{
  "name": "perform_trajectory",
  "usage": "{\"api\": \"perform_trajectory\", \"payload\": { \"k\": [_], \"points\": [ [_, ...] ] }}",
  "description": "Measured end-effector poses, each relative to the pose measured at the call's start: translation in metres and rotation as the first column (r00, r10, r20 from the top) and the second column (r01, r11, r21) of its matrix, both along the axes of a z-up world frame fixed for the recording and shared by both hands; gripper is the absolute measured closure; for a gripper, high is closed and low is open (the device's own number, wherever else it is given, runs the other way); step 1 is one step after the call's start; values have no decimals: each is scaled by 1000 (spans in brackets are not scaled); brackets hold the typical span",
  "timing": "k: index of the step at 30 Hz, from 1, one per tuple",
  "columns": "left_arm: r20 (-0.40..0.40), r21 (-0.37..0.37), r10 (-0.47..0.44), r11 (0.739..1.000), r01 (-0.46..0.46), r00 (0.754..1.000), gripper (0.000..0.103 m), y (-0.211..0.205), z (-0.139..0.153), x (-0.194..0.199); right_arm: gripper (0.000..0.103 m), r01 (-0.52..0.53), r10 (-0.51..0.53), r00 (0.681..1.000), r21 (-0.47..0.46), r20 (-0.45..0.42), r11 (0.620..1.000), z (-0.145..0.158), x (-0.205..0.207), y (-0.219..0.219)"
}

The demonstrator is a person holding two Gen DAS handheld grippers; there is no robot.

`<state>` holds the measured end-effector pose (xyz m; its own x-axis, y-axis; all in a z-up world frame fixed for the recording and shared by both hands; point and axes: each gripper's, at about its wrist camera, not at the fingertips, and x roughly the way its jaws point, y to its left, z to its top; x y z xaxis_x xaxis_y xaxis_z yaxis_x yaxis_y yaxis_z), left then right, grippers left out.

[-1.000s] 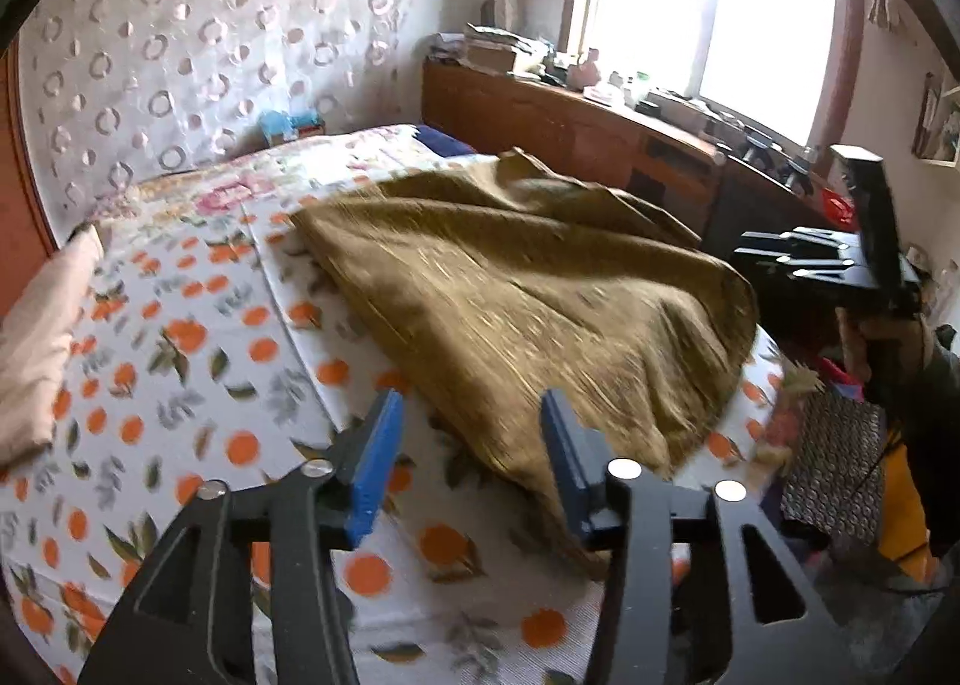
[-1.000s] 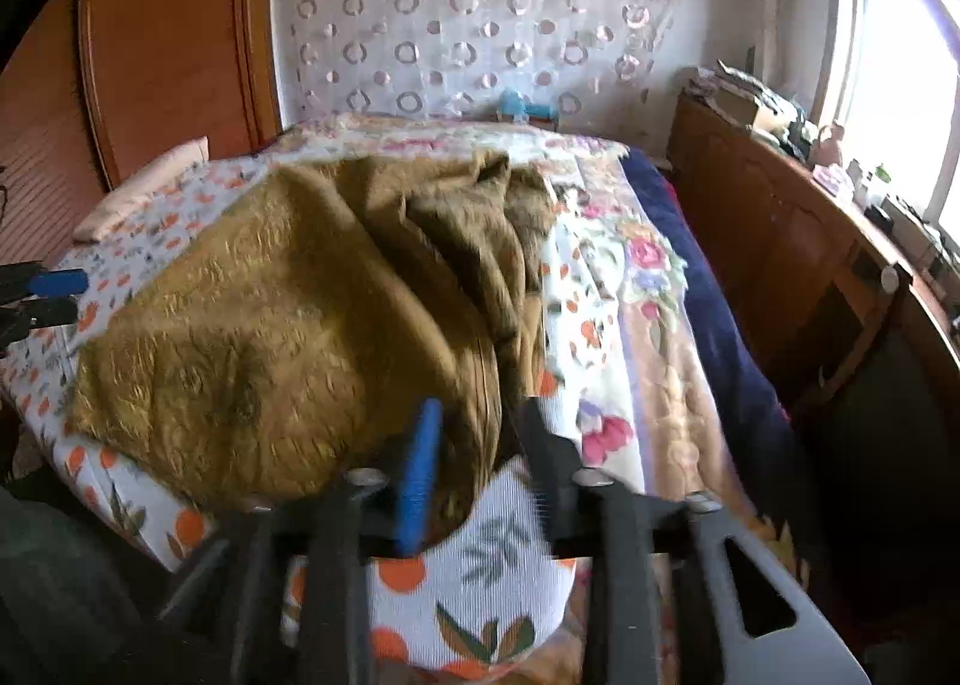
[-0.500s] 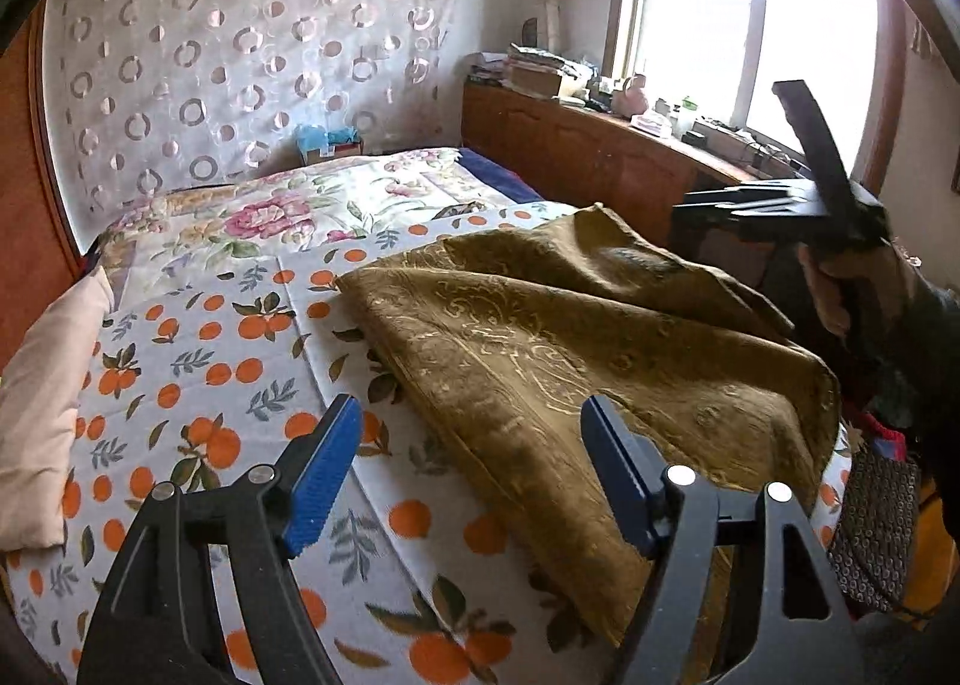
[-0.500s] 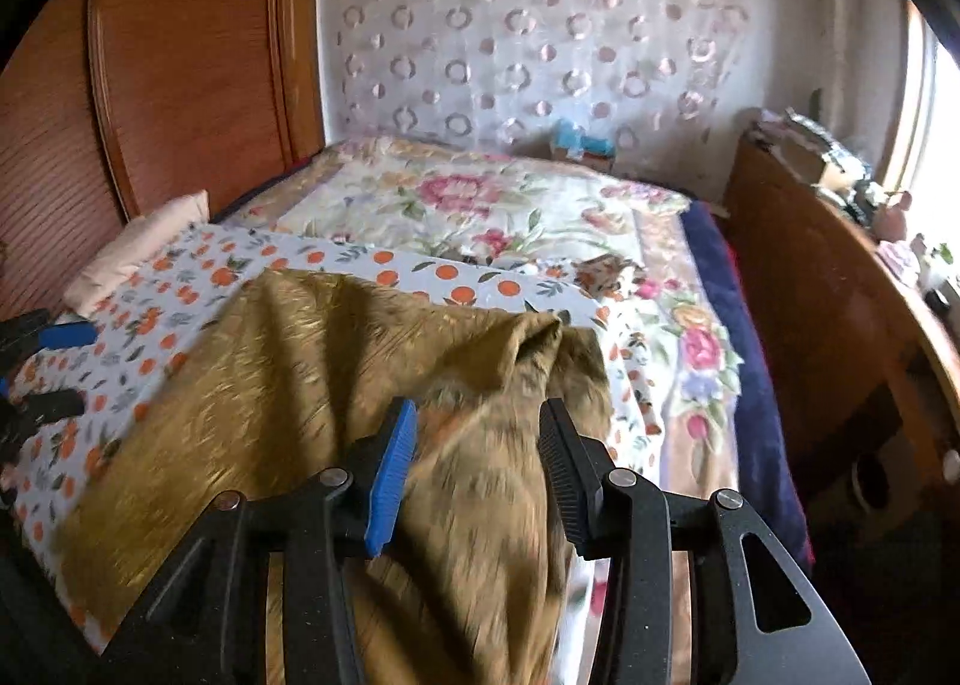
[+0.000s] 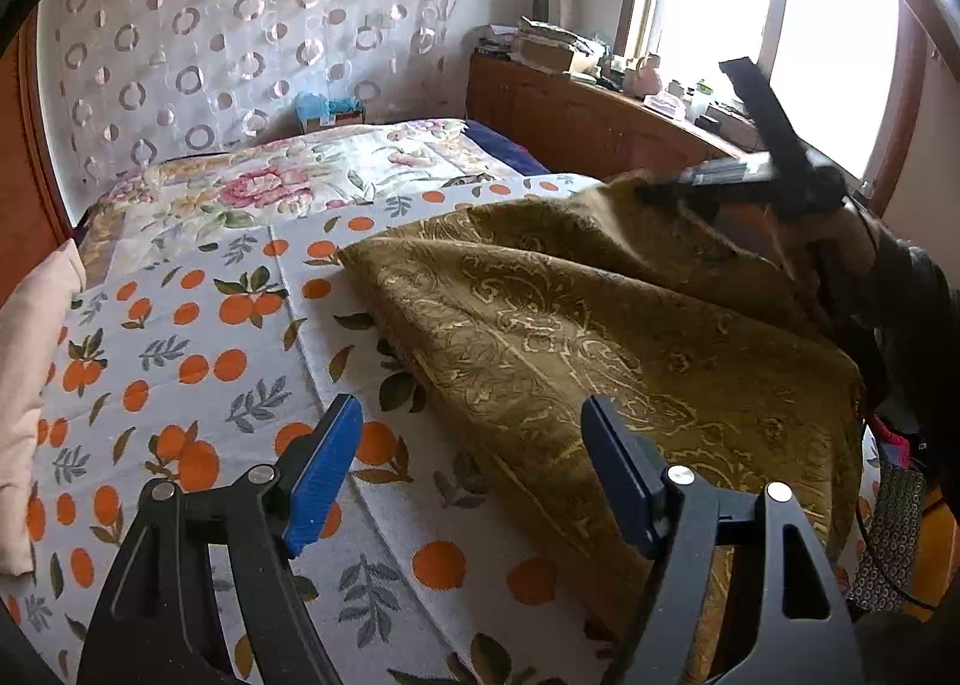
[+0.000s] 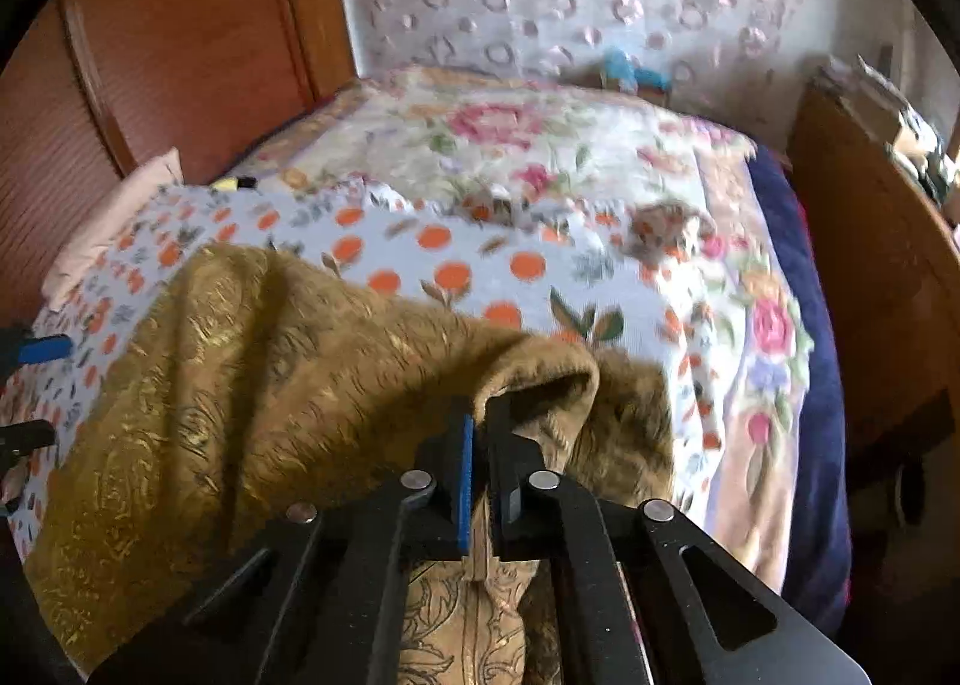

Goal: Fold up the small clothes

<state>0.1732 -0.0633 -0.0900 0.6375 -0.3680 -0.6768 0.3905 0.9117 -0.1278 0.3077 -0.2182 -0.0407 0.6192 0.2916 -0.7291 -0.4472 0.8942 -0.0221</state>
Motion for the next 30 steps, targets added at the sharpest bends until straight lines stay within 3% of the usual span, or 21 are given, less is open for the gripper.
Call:
{"api": "perform_trajectory", "payload": {
  "k": [5, 8, 10, 11, 12, 21, 26, 30],
  "points": [
    [-18, -8, -10, 1000, 10, 1000, 27, -1, -4, 2, 101, 143, -137, 984, -44, 113, 989, 31, 8, -25],
    [-21, -5, -17, 1000, 17, 1000, 27, -4, -4, 1, 101, 164, -159, 984, -58, 83, 985, 25, 17, -30],
    [-26, -4, -19, 1000, 19, 999, 27, -5, -5, 0, 91, 192, -185, 980, -113, 71, 975, 18, 19, -25],
    [-26, -5, -21, 1000, 20, 999, 27, -5, -5, 0, 77, 210, -200, 977, -146, 79, 967, 15, 18, -21],
    [-26, -5, -23, 1000, 23, 999, 27, -6, -5, -2, 69, 217, -205, 975, -161, 90, 963, 14, 15, -17],
    [-11, -9, -39, 999, 39, 999, 27, -11, 0, -14, 69, 154, -146, 980, -51, 138, 987, 25, -70, -12],
    [-10, -14, -47, 999, 47, 999, 27, -15, 1, -16, 69, 83, -81, 994, -20, 76, 996, 10, -94, -10],
    [-9, -15, -50, 999, 50, 999, 27, -15, 2, -18, 69, 105, -104, 994, -49, 19, 993, -5, -90, -18]
  ]
}}
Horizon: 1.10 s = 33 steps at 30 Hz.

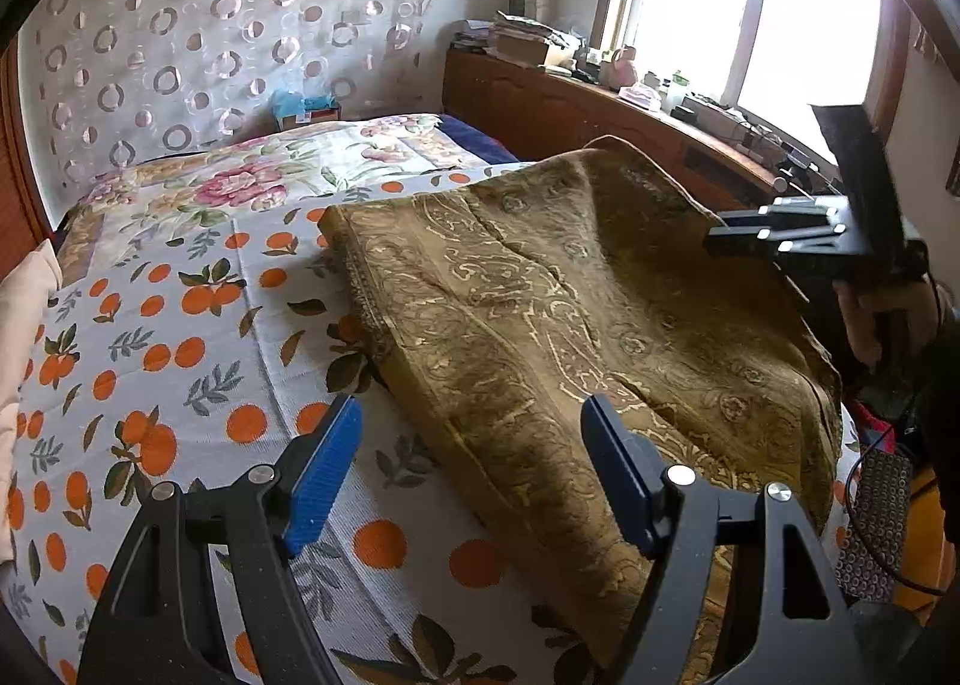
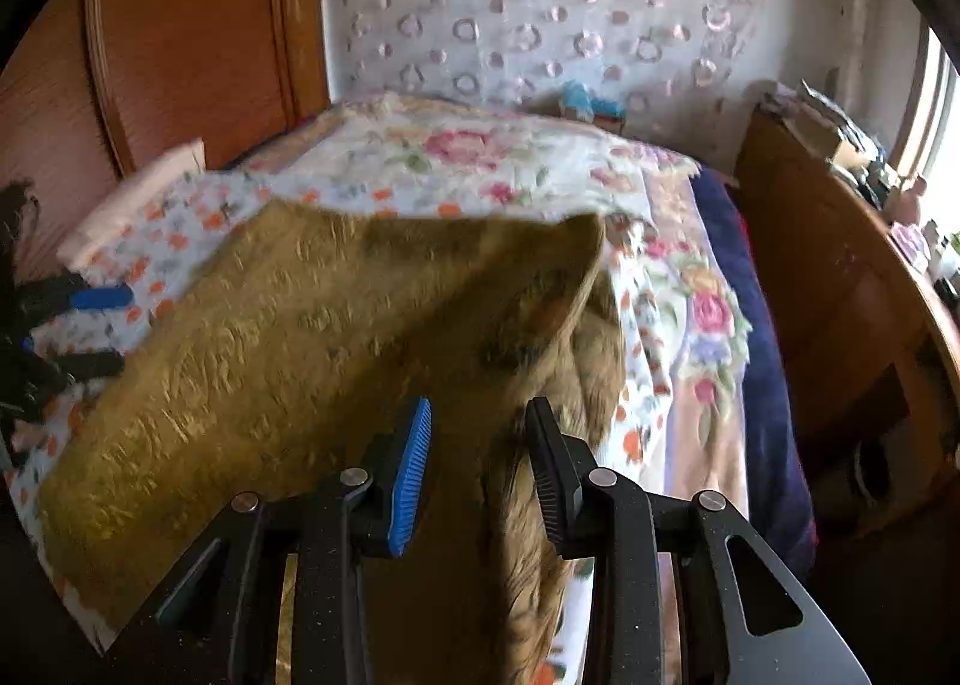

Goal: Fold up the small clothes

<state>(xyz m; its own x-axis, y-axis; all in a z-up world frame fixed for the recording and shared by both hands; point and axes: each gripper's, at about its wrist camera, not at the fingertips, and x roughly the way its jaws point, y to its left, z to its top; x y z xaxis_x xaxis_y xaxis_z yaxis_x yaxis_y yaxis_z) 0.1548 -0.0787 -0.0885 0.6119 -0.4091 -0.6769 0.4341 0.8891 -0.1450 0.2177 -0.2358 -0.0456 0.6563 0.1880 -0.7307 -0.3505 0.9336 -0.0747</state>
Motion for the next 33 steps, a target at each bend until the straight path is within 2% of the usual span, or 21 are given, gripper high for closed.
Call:
{"api": "perform_trajectory", "payload": {
  "k": [4, 10, 14, 16, 18, 21, 23, 26, 29, 31, 33],
  "points": [
    [7, 2, 0, 1000, 0, 1000, 27, 0, 1, -3, 69, 15, -13, 998, 21, -62, 1000, -12, 9, -5],
    [6, -7, 12, 1000, -12, 1000, 27, 5, -1, -5, 69, -61, 62, 997, 29, -34, 998, -5, 6, 15],
    [7, -8, 10, 1000, -10, 1000, 27, 5, -1, -5, 69, -79, 79, 995, 4, -57, 997, -10, 14, 24],
    [10, -7, 11, 1000, -11, 1000, 27, 5, -1, -7, 101, -94, 95, 993, 24, -66, 995, -10, 16, 27],
    [13, -8, 12, 1000, -12, 1000, 27, 5, 0, -8, 101, -125, 129, 991, 94, -40, 988, 2, 11, 26],
    [13, -14, 13, 1000, -13, 1000, 27, 7, 0, -9, 101, -122, 120, 993, 165, 20, 979, 30, 2, 17],
    [14, -16, 12, 1000, -12, 1000, 27, 7, 0, -10, 101, -69, 61, 997, 158, 51, 985, 46, -2, 2],
    [8, -19, 3, 1000, -3, 1000, 27, 6, -1, -11, 101, 57, -61, 997, 111, 40, 992, 47, 4, -27],
    [2, -13, -6, 1000, 6, 1000, 27, 2, -3, -15, 88, 183, -184, 983, -44, 2, 982, 18, 12, -46],
    [-2, -7, -8, 1000, 8, 1000, 27, 1, -5, -17, 88, 209, -212, 977, -79, -24, 975, 0, 11, -55],
    [-8, -1, -5, 1000, 5, 1000, 27, 0, -6, -20, 87, 216, -218, 975, -71, -31, 974, -11, 3, -60]
  ]
}}
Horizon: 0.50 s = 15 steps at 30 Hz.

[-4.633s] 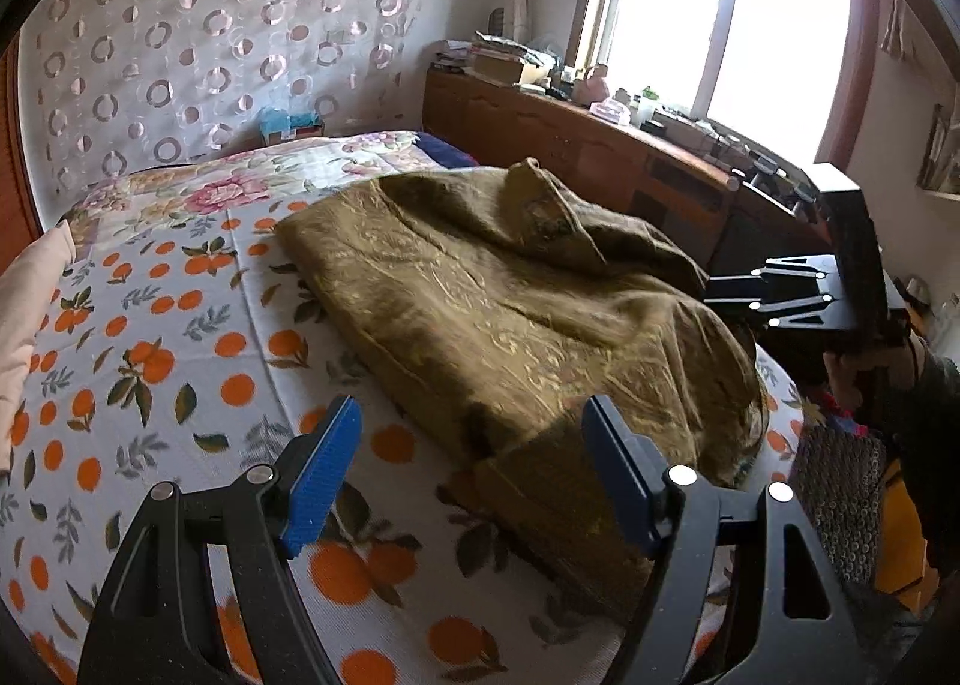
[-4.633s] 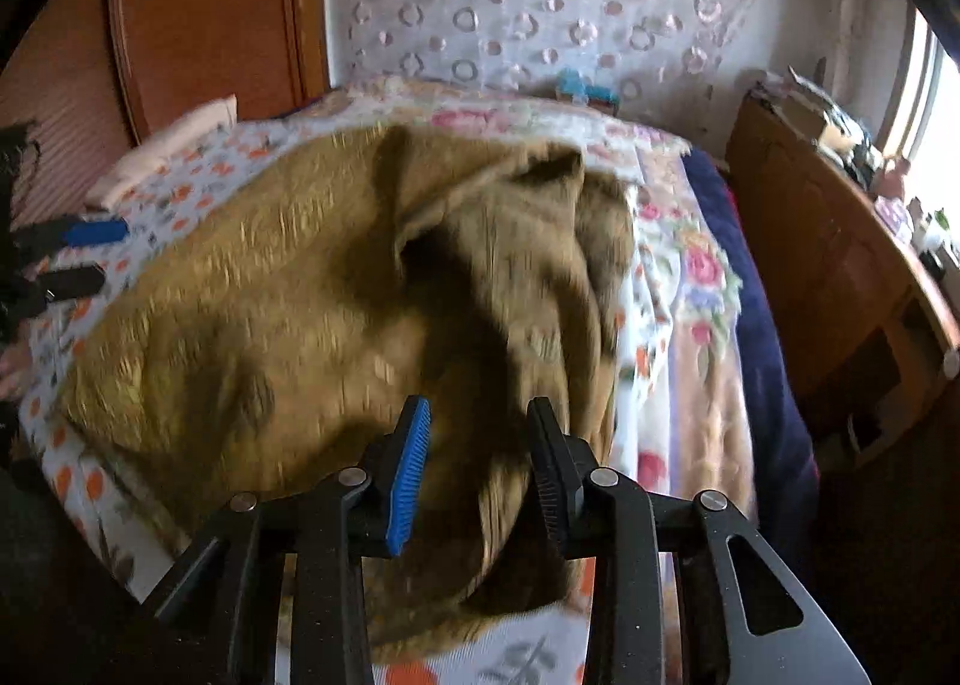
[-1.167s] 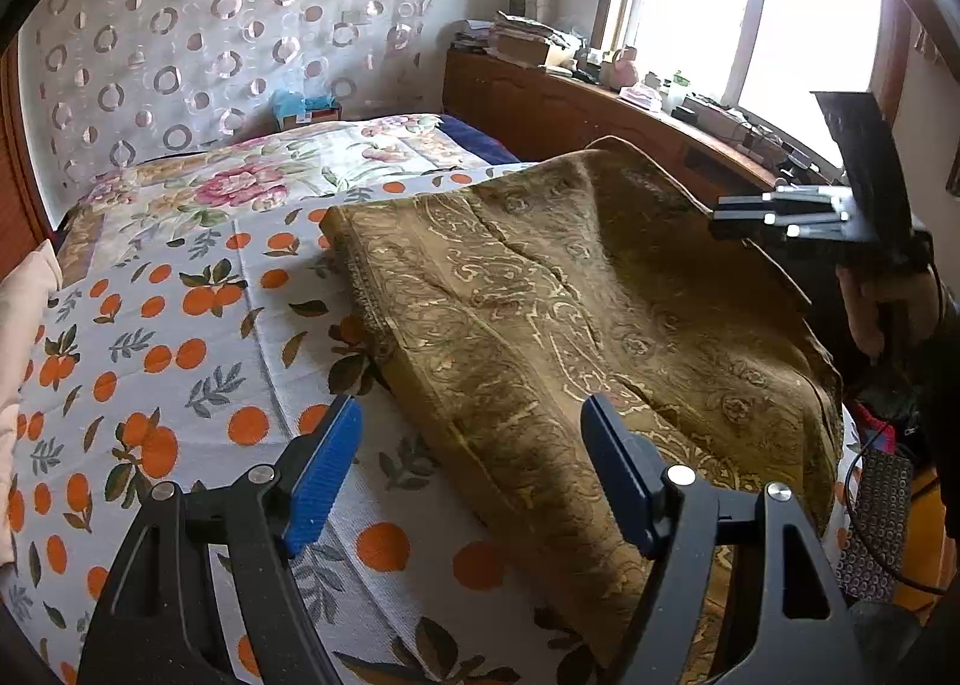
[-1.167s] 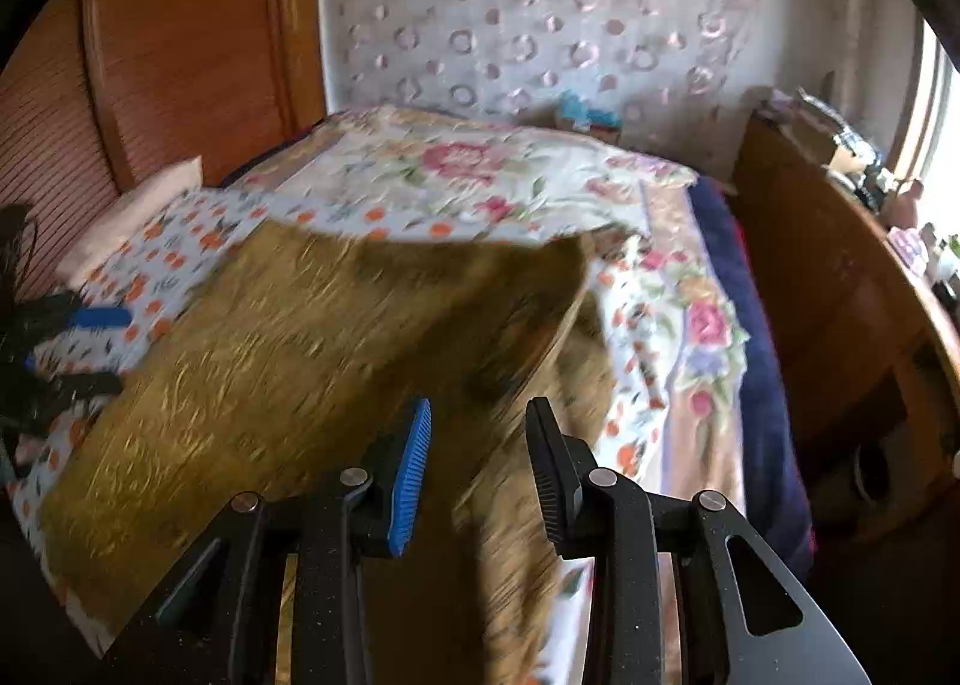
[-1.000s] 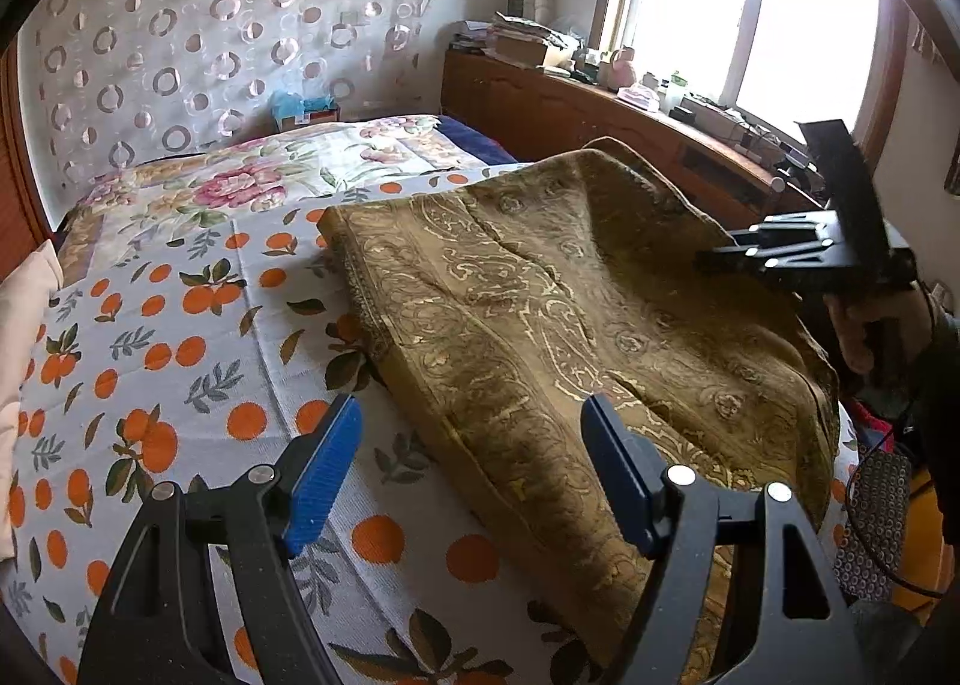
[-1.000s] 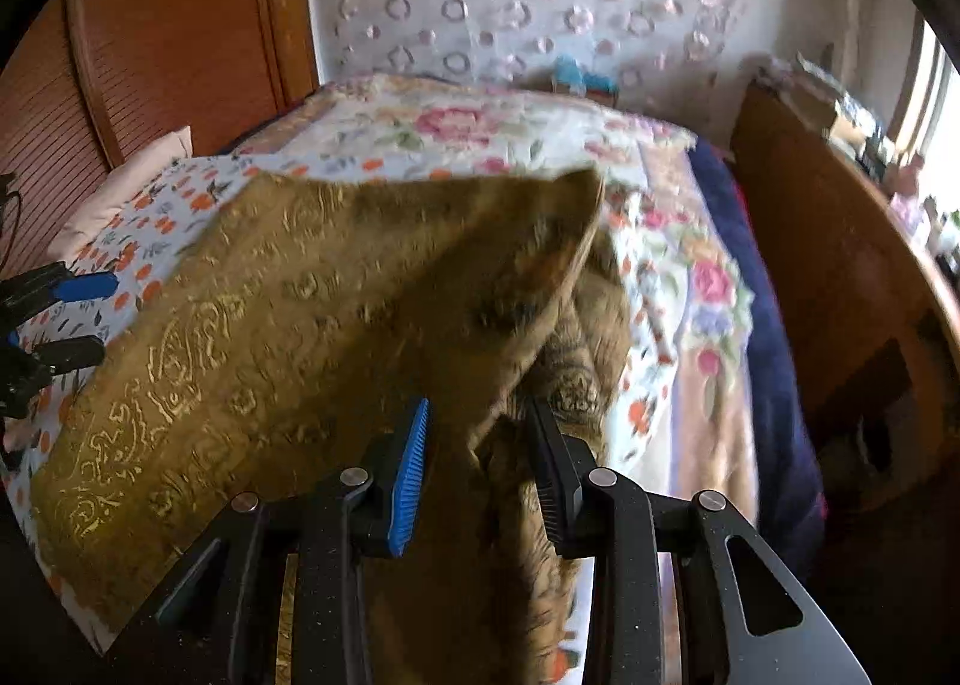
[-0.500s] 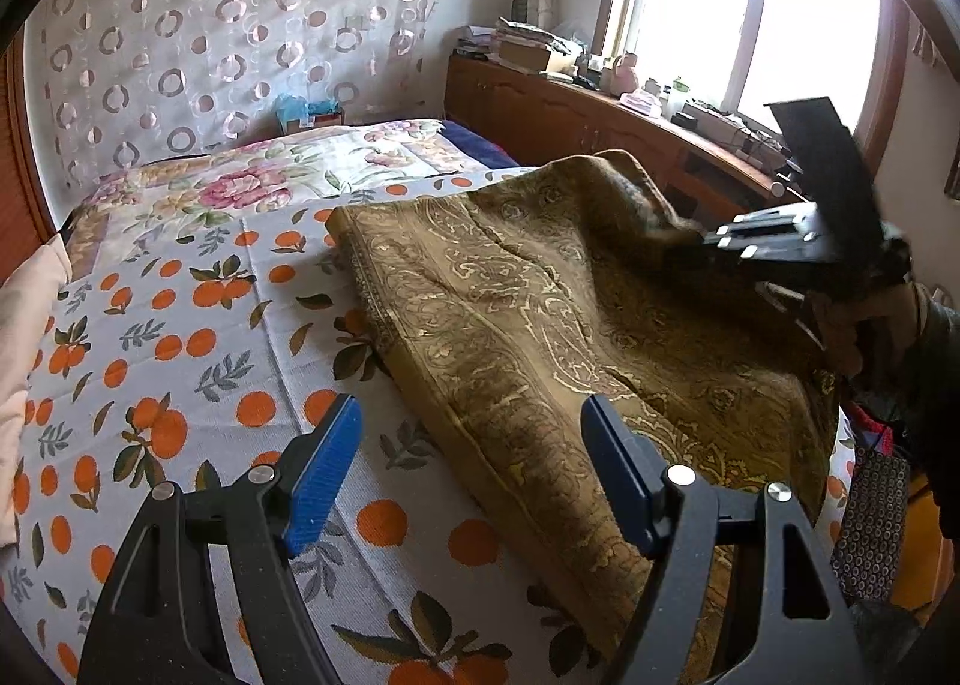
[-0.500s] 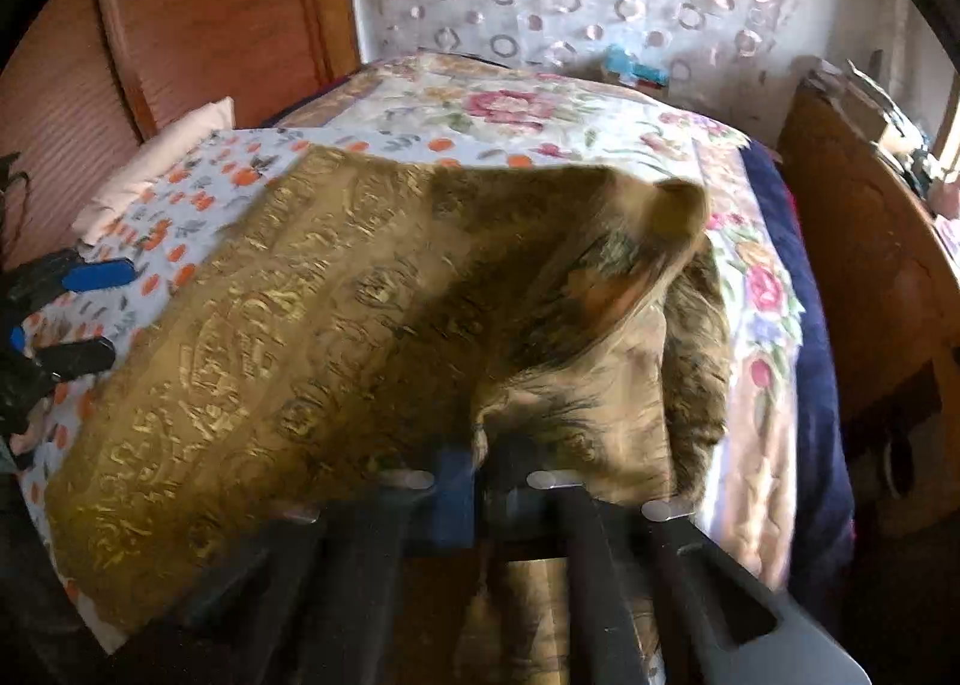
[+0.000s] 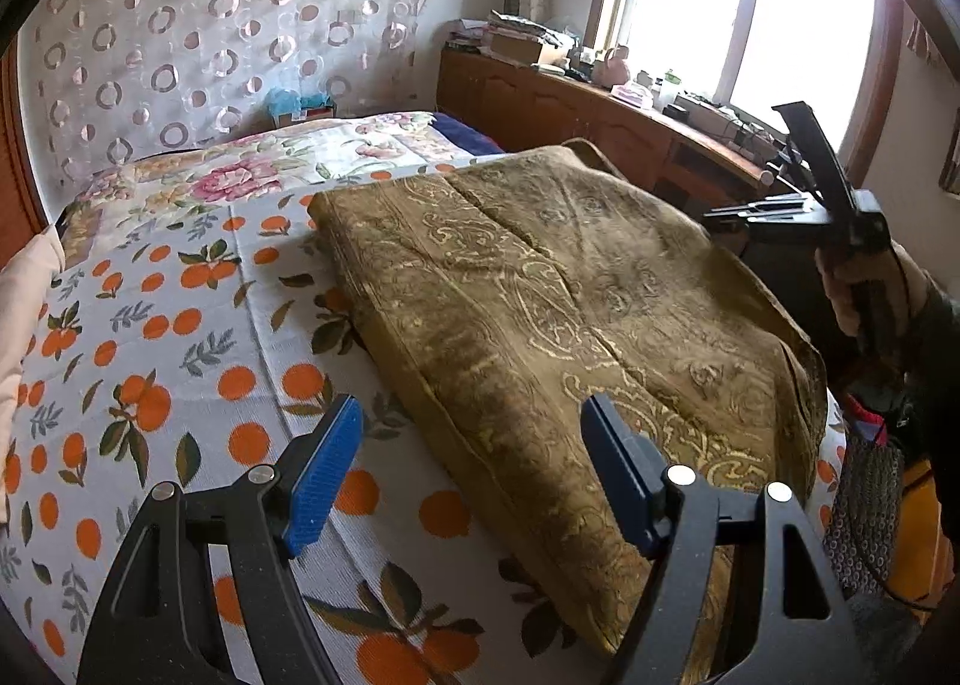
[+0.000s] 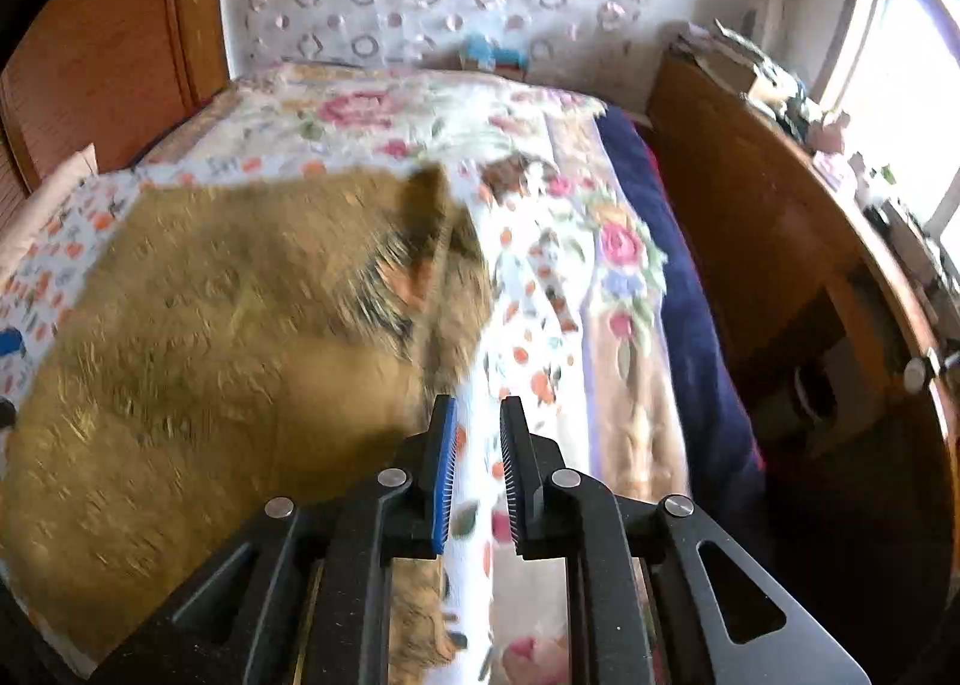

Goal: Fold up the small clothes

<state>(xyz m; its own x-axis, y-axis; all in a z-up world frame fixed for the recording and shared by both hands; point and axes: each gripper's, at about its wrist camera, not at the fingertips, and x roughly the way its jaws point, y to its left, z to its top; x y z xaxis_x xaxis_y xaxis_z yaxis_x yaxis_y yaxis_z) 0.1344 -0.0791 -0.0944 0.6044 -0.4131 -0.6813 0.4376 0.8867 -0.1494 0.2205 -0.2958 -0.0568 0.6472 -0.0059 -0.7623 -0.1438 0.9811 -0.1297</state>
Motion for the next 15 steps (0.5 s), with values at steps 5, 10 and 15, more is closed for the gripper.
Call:
{"api": "perform_trajectory", "payload": {
  "k": [5, 10, 15],
  "points": [
    [-1, 17, 4, 1000, -4, 1000, 27, -4, 0, -10, 73, -32, 30, 998, 42, 52, 999, -2, -34, 2],
    [4, 39, 12, 999, -12, 1000, 27, -6, -2, -24, 54, -79, 74, 993, 61, 90, 995, -1, -66, 7],
    [1, 49, 16, 999, -16, 1000, 27, -7, -2, -42, 47, -123, 114, 987, 70, 113, 990, -6, -86, 15]
  ]
}}
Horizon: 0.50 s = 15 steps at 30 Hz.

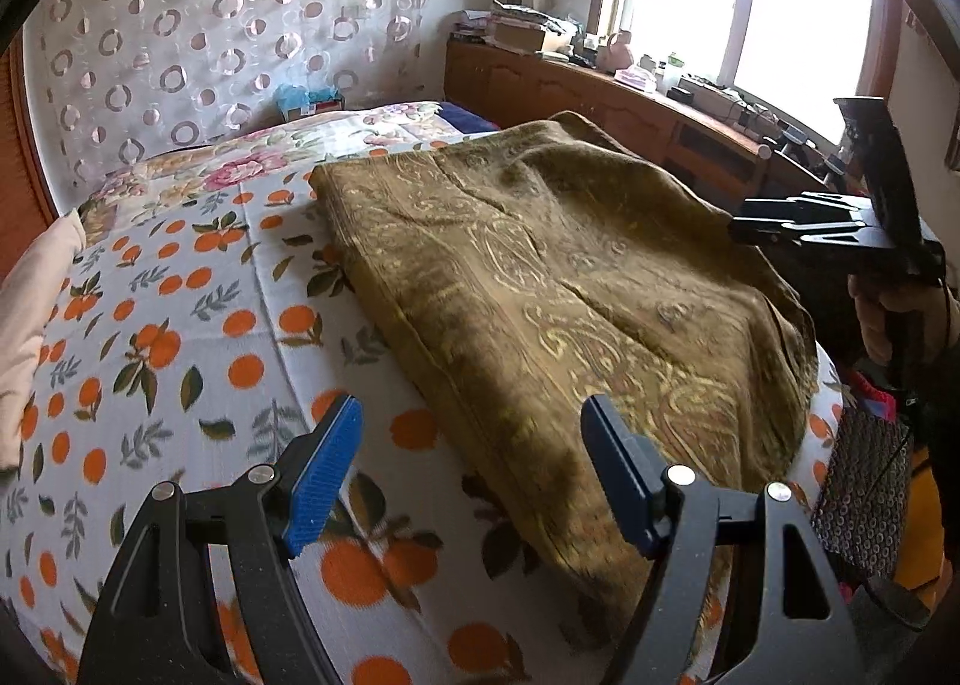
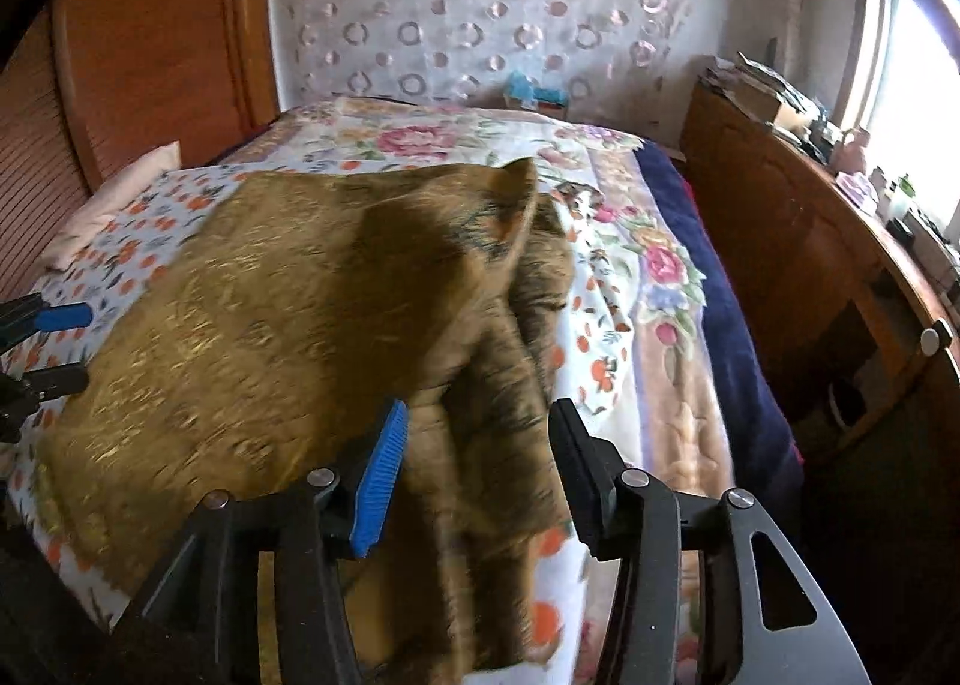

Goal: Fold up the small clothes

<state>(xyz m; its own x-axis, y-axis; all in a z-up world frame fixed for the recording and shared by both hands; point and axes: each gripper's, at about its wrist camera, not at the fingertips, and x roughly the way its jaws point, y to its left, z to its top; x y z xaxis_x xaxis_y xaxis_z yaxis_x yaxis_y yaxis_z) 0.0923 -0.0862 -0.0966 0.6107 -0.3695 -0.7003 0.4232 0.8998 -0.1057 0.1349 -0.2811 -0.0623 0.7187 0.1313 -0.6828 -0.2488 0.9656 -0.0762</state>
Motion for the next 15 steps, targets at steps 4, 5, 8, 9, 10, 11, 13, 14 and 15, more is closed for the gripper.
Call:
{"api": "perform_trajectory", "payload": {
  "k": [4, 5, 8, 9, 10, 11, 13, 14, 15],
  "points": [
    [0, 11, 0, 1000, 0, 1000, 27, -2, 0, -15, 37, -14, 14, 1000, 13, 26, 1000, 2, -26, 1],
    [-1, 13, -2, 1000, 2, 1000, 27, -2, 0, -17, 36, -16, 15, 999, 14, 30, 1000, 1, -30, 0],
    [-7, 15, -9, 1000, 9, 1000, 27, -2, -1, -25, 36, -19, 18, 999, 30, 29, 999, -2, -39, -1],
    [-12, 13, -15, 1000, 15, 1000, 27, -3, -2, -27, 36, -25, 24, 999, 35, 24, 999, -4, -42, -1],
    [-19, 15, -26, 1000, 26, 999, 27, -4, -4, -29, 36, -30, 29, 999, 38, 22, 999, -5, -43, 1],
    [-22, 18, -30, 999, 31, 999, 27, -6, -5, -30, 36, -33, 32, 999, 40, 19, 999, -9, -46, 1],
    [-31, 20, -43, 999, 44, 999, 27, -8, -8, -33, 36, -33, 33, 999, 43, 13, 999, -11, -50, 3],
    [-37, 20, -47, 999, 48, 998, 27, -8, -10, -34, 36, -35, 34, 999, 47, 6, 998, -15, -51, 4],
    [-42, 20, -49, 999, 50, 998, 27, -9, -12, -35, 36, -38, 38, 999, 53, -2, 998, -19, -52, 4]
  ]
}}
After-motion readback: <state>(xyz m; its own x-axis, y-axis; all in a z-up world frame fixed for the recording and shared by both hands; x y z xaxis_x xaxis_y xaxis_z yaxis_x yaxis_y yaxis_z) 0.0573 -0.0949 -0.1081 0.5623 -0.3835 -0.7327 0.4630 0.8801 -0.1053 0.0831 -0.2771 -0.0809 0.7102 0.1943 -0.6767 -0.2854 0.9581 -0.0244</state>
